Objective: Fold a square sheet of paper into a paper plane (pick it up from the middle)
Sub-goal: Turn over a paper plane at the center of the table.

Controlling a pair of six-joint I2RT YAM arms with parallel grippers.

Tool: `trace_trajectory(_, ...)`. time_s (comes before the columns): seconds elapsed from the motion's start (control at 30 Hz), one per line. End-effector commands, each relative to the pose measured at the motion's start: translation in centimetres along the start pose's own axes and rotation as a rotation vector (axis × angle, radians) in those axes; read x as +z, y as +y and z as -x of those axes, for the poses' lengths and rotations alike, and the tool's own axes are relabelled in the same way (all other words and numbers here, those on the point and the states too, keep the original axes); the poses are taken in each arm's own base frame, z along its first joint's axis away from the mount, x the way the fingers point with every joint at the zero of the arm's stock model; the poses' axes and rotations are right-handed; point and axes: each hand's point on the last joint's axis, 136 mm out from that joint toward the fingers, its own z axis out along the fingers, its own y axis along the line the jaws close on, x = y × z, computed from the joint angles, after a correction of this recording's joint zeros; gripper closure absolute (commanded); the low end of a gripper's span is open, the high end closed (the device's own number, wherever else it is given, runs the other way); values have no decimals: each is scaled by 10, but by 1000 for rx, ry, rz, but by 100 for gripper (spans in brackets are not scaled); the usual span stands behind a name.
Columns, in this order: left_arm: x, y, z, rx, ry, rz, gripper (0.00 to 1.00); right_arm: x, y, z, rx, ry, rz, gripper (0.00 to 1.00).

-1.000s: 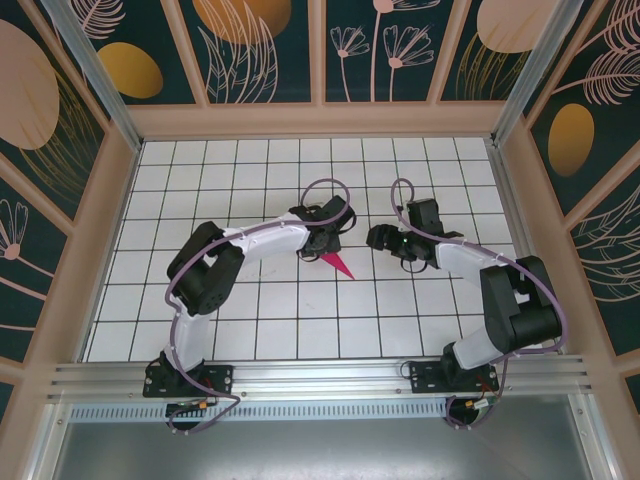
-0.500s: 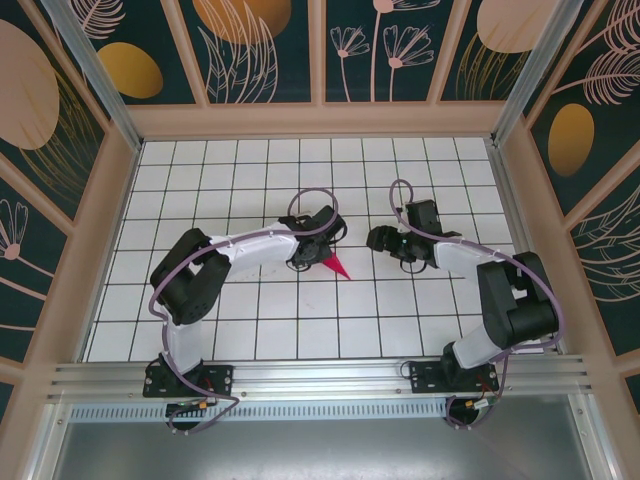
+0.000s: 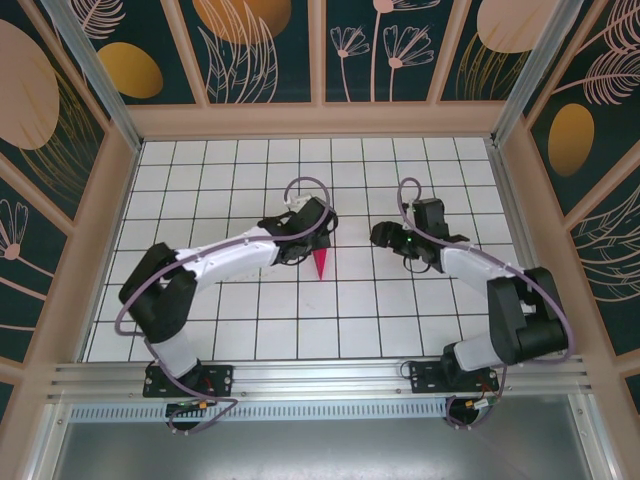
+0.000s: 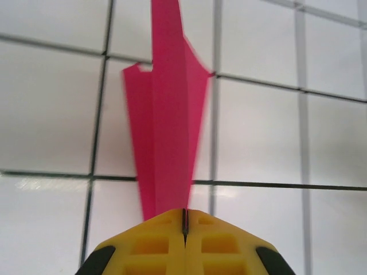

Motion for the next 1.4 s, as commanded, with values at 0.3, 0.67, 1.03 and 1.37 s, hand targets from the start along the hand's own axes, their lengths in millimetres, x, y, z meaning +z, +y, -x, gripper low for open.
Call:
trace_trajectory(0.3, -1, -69, -3, 4, -8, -477, 100, -36, 36, 5, 14, -93, 209, 33)
trace_trajectory(0.67, 38, -36, -36, -186, 94, -564, 100, -30, 46, -8, 9, -58, 226, 38)
trace_trajectory(1.03, 49, 0, -51, -235, 105, -444, 100, 8, 78, -37, -115, 60, 163, 49)
trace_trajectory(1.37, 56, 13, -61, -251, 125, -389, 100, 38, 82, -53, -142, 173, 134, 55)
